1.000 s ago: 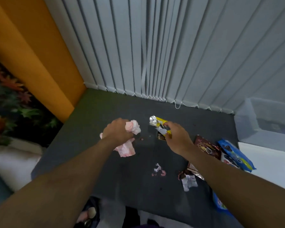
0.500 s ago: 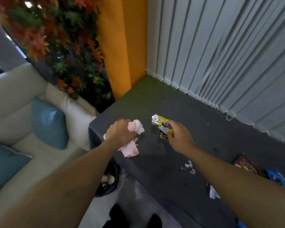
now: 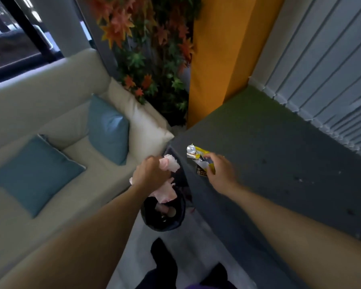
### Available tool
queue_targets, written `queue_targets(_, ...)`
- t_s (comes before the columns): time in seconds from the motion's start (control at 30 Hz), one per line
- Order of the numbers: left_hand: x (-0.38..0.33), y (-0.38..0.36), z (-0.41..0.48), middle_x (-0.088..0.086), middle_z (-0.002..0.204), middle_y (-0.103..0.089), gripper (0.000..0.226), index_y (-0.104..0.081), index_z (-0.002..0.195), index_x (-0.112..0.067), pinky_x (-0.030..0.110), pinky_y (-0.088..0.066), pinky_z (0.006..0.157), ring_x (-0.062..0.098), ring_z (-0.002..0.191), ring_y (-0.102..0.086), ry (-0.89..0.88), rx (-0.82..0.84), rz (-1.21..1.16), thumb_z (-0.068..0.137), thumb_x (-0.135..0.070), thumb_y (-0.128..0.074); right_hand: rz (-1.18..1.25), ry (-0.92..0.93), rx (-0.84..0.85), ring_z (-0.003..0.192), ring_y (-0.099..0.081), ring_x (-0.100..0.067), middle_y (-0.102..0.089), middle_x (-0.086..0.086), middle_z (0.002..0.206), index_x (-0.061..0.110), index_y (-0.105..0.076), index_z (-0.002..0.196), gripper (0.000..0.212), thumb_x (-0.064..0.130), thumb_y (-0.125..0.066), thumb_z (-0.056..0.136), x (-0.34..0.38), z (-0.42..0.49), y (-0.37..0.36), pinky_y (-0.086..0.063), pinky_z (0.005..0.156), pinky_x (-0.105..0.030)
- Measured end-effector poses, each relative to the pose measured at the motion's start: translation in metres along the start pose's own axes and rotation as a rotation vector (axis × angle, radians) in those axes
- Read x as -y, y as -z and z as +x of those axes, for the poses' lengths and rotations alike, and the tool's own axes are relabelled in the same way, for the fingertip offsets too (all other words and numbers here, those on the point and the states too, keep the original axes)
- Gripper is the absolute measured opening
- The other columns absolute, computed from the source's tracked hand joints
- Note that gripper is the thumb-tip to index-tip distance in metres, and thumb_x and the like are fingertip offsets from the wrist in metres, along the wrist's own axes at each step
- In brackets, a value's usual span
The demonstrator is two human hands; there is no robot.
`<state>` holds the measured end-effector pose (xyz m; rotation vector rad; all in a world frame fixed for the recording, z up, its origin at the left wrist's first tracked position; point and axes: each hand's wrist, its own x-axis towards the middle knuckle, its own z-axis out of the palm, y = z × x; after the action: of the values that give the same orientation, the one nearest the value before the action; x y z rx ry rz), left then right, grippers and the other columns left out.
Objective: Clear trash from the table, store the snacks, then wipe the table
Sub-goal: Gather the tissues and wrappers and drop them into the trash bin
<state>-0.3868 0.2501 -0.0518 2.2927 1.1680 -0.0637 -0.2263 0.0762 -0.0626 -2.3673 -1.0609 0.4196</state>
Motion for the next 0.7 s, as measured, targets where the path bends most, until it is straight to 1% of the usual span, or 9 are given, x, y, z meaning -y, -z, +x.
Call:
queue_targets(0.1,0.039,0.006,0.011,0.003,0.089,-0.068,0.028,-0.068,0.093,-0.021,0.038,-0.053,0.068,0.034,0.084,-0.067,0.03,0.025,0.011,0.071,-0.037,-0.065,0.012,0.01,0.035,0.109,-0.056,-0.025,-0.06,-0.005,0.123,0.018,-0.056,0.127,0.034,0.01,-0.055,0.094,0.029,0.011,-0.036,-0.042,0.084,-0.031)
queue_targets(0.17,0.062,0.011,0.016,0.004,0.091,-0.068,0.026,-0.068,0.092,-0.021,0.04,-0.054,0.071,0.035,0.085,-0.067,0.055,0.045,0.002,0.07,-0.035,-0.067,0.03,0.008,0.061,0.11,-0.056,-0.026,-0.06,-0.007,0.123,0.016,-0.057,0.127,0.033,0.009,-0.055,0.094,0.044,0.014,-0.059,-0.042,0.086,-0.032)
queue_targets(0.23,0.081,0.013,0.021,0.003,0.086,-0.066,0.03,-0.066,0.088,-0.021,0.038,-0.053,0.068,0.035,0.084,-0.068,0.09,0.055,-0.019,0.065,-0.04,-0.066,0.039,0.001,0.097,0.112,-0.056,-0.027,-0.059,-0.007,0.124,0.016,-0.057,0.126,0.033,0.01,-0.055,0.094,0.053,0.015,-0.078,-0.045,0.09,-0.035)
queue_targets(0.3,0.097,0.011,0.025,0.002,0.086,-0.067,0.035,-0.065,0.09,-0.022,0.036,-0.051,0.067,0.035,0.083,-0.068,0.118,0.076,-0.04,0.062,-0.043,-0.063,0.026,-0.016,0.137,0.114,-0.055,-0.025,-0.059,-0.005,0.126,0.019,-0.056,0.127,0.034,0.013,-0.055,0.094,0.056,0.014,-0.094,-0.046,0.094,-0.037)
queue_targets(0.37,0.109,0.007,0.028,0.003,0.088,-0.069,0.032,-0.066,0.093,-0.025,0.036,-0.05,0.068,0.034,0.085,-0.067,0.142,0.092,-0.045,0.066,-0.042,-0.065,0.02,-0.03,0.169,0.116,-0.054,-0.024,-0.059,-0.004,0.126,0.022,-0.055,0.125,0.034,0.015,-0.055,0.092,0.054,0.015,-0.109,-0.047,0.095,-0.037)
queue_targets(0.47,0.123,-0.01,0.035,0.003,0.091,-0.068,0.028,-0.067,0.096,-0.024,0.037,-0.05,0.069,0.035,0.088,-0.067,0.165,0.085,-0.039,0.072,-0.038,-0.068,0.017,-0.031,0.207,0.114,-0.053,-0.021,-0.059,-0.002,0.124,0.024,-0.054,0.123,0.032,0.016,-0.054,0.092,0.047,0.017,-0.132,-0.047,0.094,-0.038)
queue_targets(0.53,0.131,-0.025,0.04,0.004,0.096,-0.068,0.029,-0.068,0.1,-0.023,0.037,-0.049,0.071,0.035,0.091,-0.067,0.198,0.085,-0.046,0.075,-0.038,-0.068,0.01,-0.02,0.218,0.115,-0.052,-0.02,-0.058,-0.001,0.124,0.024,-0.054,0.123,0.032,0.016,-0.055,0.093,0.041,0.02,-0.15,-0.046,0.095,-0.035)
queue_targets(0.6,0.139,-0.042,0.045,0.003,0.098,-0.069,0.026,-0.067,0.099,-0.025,0.038,-0.05,0.073,0.035,0.092,-0.067,0.226,0.089,-0.06,0.076,-0.038,-0.066,0.003,-0.025,0.242,0.116,-0.051,-0.021,-0.058,-0.002,0.125,0.022,-0.055,0.124,0.033,0.015,-0.056,0.092,0.033,0.019,-0.168,-0.043,0.097,-0.034)
queue_targets(0.7,0.151,-0.07,0.052,0.0,0.095,-0.065,0.027,-0.066,0.096,-0.029,0.037,-0.049,0.07,0.032,0.089,-0.066,0.245,0.123,-0.087,0.072,-0.041,-0.067,0.013,-0.069,0.286,0.117,-0.051,-0.023,-0.058,-0.003,0.125,0.021,-0.055,0.125,0.035,0.013,-0.057,0.091,0.018,0.017,-0.198,-0.042,0.096,-0.033)
